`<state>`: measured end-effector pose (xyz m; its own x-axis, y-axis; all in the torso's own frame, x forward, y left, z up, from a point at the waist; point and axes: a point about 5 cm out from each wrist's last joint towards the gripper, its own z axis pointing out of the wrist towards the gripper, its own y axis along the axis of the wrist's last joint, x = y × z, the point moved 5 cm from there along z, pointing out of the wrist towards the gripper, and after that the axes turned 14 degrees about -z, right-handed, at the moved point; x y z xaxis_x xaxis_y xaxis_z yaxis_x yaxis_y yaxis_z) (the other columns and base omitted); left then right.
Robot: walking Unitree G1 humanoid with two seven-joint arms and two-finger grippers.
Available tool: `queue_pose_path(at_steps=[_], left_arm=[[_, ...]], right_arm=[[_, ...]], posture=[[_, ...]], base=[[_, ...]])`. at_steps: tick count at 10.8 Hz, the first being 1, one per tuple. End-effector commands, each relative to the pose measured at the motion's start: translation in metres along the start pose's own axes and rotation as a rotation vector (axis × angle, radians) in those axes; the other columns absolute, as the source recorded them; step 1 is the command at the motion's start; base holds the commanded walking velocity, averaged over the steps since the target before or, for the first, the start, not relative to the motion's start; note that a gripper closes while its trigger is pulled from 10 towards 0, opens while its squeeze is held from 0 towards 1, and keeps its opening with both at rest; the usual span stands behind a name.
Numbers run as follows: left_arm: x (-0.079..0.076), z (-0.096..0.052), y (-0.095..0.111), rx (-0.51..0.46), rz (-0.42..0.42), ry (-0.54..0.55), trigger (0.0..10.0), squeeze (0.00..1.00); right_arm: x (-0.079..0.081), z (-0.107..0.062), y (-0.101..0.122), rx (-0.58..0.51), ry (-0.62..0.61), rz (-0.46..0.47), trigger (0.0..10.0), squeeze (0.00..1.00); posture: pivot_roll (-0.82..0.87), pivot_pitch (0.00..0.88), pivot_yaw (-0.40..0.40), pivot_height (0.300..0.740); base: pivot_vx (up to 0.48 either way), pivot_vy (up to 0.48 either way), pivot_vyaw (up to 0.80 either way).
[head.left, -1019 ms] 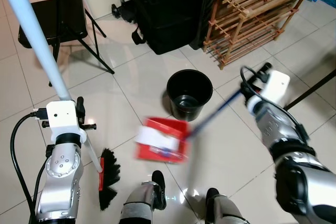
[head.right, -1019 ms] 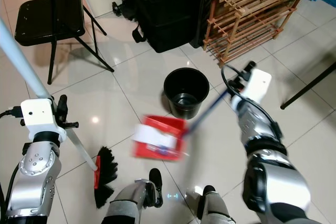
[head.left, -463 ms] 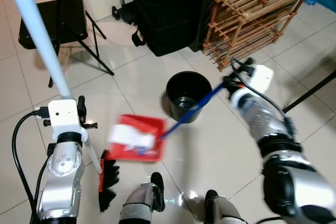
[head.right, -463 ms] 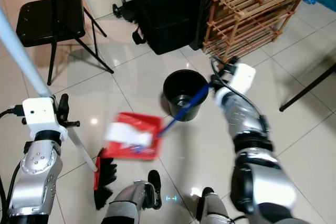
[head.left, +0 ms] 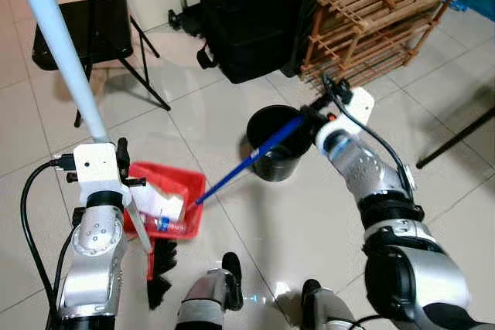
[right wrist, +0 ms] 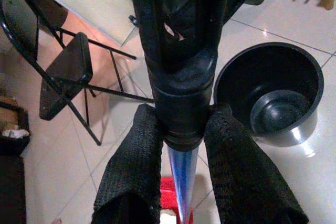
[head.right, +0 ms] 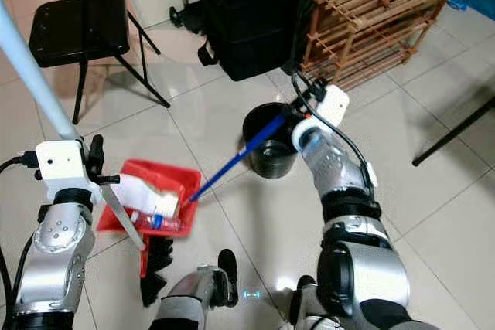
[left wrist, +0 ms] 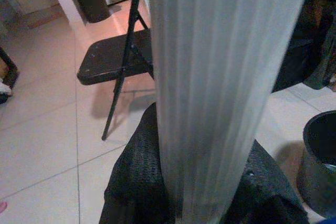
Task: Sweep floor
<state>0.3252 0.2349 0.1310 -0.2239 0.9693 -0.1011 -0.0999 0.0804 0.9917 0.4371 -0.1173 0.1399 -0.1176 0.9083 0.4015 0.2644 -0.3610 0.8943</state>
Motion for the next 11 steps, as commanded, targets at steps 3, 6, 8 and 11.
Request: queue_pose_path(at_steps=[3, 6, 8, 11], left_arm=[[0.001, 0.0, -0.001, 0.0, 0.006, 0.016, 10.0, 0.0], [0.0, 0.002, -0.001, -0.002, 0.005, 0.015, 10.0, 0.0], [-0.002, 0.003, 0.0, -0.005, 0.013, 0.01, 10.0, 0.0], [-0.003, 0.004, 0.0, -0.006, 0.009, 0.011, 10.0, 0.0]], right_arm=[[0.025, 0.005, 0.026, -0.066, 0.029, 0.089, 10.0, 0.0], [0.043, 0.01, 0.063, -0.148, 0.051, 0.099, 10.0, 0.0], [0.058, 0.011, 0.089, -0.217, 0.088, 0.057, 10.0, 0.0], [0.078, 0.011, 0.124, -0.289, 0.132, 0.019, 10.0, 0.0]], posture=[[0.07, 0.217, 0.043, 0.74], [0.06, 0.216, 0.045, 0.74], [0.07, 0.214, 0.045, 0.74], [0.06, 0.214, 0.044, 0.74]], base=[[0.0, 0.0, 0.0], [0.0, 0.0, 0.0], [0.0, 0.0, 0.0], [0.0, 0.0, 0.0]])
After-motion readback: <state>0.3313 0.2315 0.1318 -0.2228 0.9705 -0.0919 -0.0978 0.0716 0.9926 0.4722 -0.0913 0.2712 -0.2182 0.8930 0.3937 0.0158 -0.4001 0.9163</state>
